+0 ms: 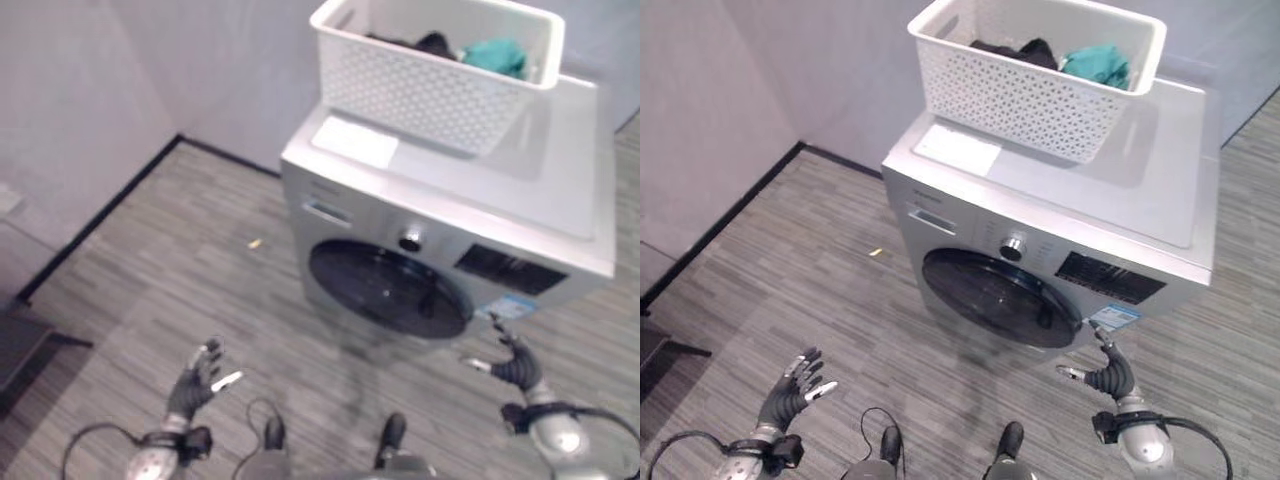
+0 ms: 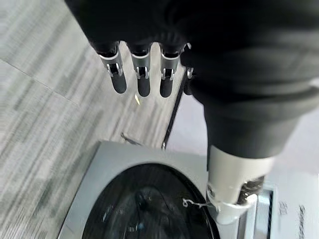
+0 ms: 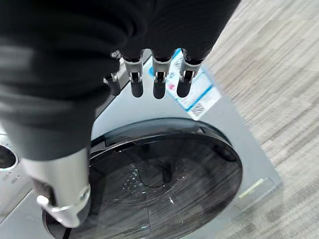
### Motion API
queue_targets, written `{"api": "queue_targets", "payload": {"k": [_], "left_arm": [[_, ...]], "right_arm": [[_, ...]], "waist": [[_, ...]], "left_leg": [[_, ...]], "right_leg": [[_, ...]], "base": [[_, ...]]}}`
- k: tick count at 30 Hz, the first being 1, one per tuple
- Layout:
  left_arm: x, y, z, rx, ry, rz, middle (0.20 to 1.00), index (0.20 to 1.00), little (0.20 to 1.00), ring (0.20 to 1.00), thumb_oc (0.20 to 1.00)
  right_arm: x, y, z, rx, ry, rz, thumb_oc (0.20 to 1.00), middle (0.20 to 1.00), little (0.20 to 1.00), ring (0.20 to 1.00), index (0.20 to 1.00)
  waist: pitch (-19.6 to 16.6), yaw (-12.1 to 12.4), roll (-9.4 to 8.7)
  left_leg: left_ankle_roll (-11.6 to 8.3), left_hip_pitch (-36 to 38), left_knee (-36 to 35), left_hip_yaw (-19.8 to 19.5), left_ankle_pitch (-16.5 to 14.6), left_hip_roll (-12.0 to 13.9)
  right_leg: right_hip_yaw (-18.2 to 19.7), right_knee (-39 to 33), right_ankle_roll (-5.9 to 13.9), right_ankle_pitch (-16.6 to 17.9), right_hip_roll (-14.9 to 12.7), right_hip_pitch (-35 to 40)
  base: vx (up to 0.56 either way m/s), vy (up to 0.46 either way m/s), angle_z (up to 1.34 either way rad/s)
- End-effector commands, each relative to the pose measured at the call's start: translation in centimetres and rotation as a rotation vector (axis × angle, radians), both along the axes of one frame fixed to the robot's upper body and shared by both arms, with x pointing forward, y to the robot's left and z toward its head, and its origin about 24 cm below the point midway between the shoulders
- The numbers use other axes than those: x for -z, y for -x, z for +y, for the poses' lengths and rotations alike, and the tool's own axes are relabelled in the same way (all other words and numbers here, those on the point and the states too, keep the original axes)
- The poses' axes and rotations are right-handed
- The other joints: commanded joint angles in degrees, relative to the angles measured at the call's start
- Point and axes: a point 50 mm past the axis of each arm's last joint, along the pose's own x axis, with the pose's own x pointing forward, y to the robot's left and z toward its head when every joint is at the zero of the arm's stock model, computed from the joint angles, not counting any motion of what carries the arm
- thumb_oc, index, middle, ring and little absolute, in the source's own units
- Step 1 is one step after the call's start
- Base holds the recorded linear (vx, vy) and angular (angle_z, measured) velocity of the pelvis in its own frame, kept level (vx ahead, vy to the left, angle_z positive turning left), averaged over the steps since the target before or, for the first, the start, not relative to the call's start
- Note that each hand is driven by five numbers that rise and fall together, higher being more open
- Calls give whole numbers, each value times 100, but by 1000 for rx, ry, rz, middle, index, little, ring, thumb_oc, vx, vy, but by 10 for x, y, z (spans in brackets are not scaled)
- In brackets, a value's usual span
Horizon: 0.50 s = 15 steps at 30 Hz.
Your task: Grab the laundry basket,head to the washer,open it,put in the laundry and shut it.
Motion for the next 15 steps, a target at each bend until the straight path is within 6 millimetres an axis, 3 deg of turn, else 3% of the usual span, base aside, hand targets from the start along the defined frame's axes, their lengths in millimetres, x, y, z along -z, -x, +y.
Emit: {"api": "queue_targets", "payload": {"k": [1,3,5,9,15], "left_arm": [[-20,-9,13,-3,-21,-106,1000,1000,1000,1000,1000],[-23,-11,13,13,-20,-122,1000,1000,1000,1000,1000],[-24,-11,13,18,-21,-126,1000,1000,1000,1000,1000],[-24,-12,13,19,-10,-130,1000,1000,1000,1000,1000],[-29,-19,7,34,5,-164,1000,1000,1000,1000,1000]], "right_arm": [[-21,-11,-23,6,229,-59,1000,1000,1000,1000,1000],[-18,-11,-34,32,304,-31,1000,1000,1000,1000,1000],[-17,-9,-36,29,322,-16,1000,1000,1000,1000,1000],[-8,-2,-42,26,333,40,1000,1000,1000,1000,1000],[-3,-15,-42,17,354,58,1000,1000,1000,1000,1000]], "waist": [[139,26,25],[173,30,103],[209,25,123],[241,-6,184],[384,25,356]], "left_leg": [[468,-472,-38,35,94,-174],[440,-476,-38,-27,19,-166],[472,-531,-38,18,128,-186],[434,-524,-38,-5,43,-167],[444,-702,-38,-2,120,-218]], "right_leg": [[47,273,35,-933,-80,416],[106,325,51,-1053,-67,419],[32,347,16,-965,-93,358],[156,398,38,-1090,-82,333],[206,434,35,-1069,-140,113]], "base": [[59,-35,26],[53,-38,25],[-41,-1,13],[8,-18,-3],[-25,0,-1]]}}
